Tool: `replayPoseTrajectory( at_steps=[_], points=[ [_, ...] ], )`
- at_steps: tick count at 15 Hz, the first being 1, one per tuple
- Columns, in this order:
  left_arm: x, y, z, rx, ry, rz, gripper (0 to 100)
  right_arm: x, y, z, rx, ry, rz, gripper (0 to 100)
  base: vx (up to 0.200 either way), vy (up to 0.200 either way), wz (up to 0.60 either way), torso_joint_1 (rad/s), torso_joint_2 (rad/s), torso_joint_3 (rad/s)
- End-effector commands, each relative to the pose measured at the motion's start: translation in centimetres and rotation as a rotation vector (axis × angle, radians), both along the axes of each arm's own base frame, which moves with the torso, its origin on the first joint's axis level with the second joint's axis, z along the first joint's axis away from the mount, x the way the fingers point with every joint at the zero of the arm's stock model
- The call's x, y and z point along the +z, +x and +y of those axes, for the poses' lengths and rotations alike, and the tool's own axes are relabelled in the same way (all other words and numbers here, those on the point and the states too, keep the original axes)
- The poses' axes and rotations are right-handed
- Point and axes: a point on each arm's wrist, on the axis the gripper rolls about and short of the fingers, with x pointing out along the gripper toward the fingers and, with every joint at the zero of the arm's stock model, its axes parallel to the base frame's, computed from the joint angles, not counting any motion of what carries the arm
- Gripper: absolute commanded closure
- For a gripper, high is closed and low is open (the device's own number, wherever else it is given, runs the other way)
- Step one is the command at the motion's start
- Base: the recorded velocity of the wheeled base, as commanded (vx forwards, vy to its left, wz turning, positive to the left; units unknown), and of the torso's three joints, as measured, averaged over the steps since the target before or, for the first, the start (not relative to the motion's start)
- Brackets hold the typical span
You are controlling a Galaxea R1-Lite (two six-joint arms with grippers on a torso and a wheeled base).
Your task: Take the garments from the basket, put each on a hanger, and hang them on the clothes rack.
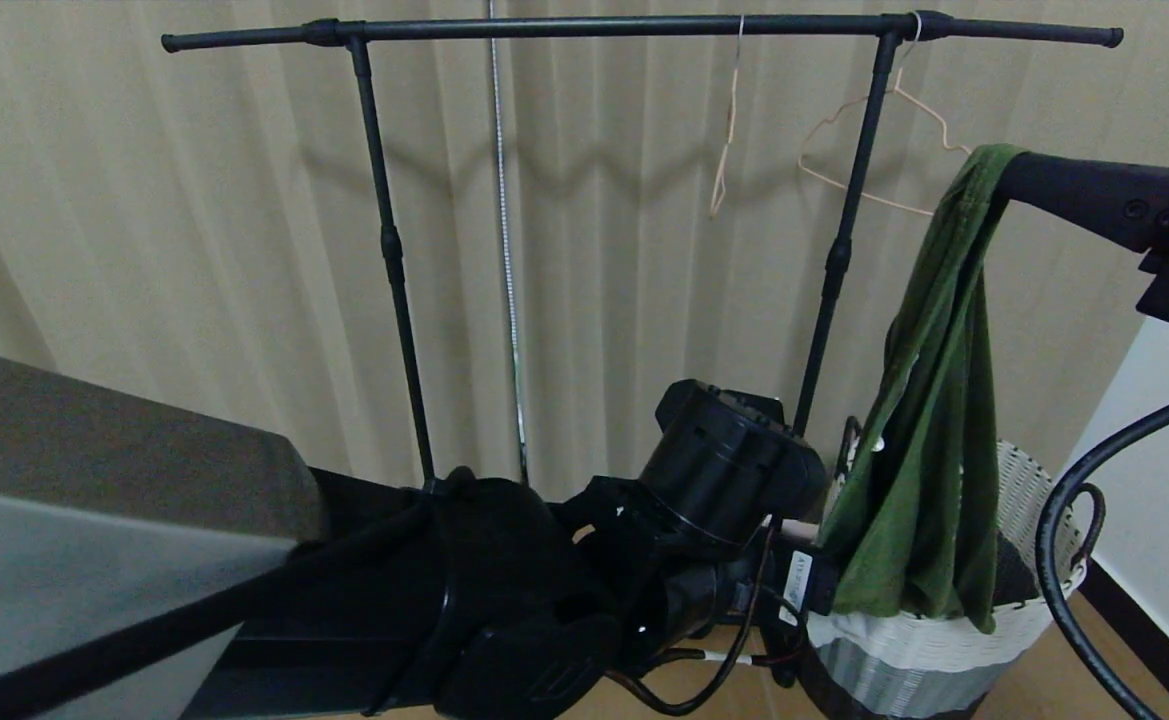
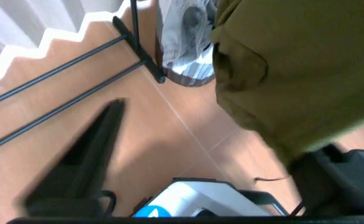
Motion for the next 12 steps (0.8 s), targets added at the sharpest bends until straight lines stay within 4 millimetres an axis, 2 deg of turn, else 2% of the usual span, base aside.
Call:
replayPoseTrajectory(
  at_steps=[1,4,5,6,8,10,12],
  points=[
    [1.1,-0.4,0.8,0.004,-0.016,-0.012,100,0.0,0.1,0.0,0.0,0.0,0.0,100,0.0,0.0,0.0,0.0,0.0,0.0],
    [1.8,-2.1,3.4,0.018,0.039,-0.046,100,-0.1,0.2,0.1,-0.001,-0.004,0.007,100,0.0,0.0,0.0,0.0,0.0,0.0],
    [2.3,-2.8,4.8,0.02,0.061,-0.075,100,-0.2,0.4,0.2,-0.001,-0.005,0.009,100,0.0,0.0,0.0,0.0,0.0,0.0],
    [3.7,-3.4,6.1,0.022,0.043,-0.101,100,-0.4,0.6,0.3,-0.003,-0.01,0.017,100,0.0,0.0,0.0,0.0,0.0,0.0],
    [8.2,-2.9,9.3,0.083,-0.037,-0.184,100,-0.4,1.1,0.6,-0.003,-0.012,0.02,100,0.0,0.0,0.0,0.0,0.0,0.0],
    [13.2,-1.6,13.2,0.176,-0.056,-0.282,100,-0.1,1.6,0.9,-0.003,-0.009,0.018,100,0.0,0.0,0.0,0.0,0.0,0.0],
    [16.7,-0.2,15.9,0.266,-0.05,-0.333,100,-0.2,2.6,1.2,-0.014,-0.009,0.009,100,0.0,0.0,0.0,0.0,0.0,0.0]
  ],
)
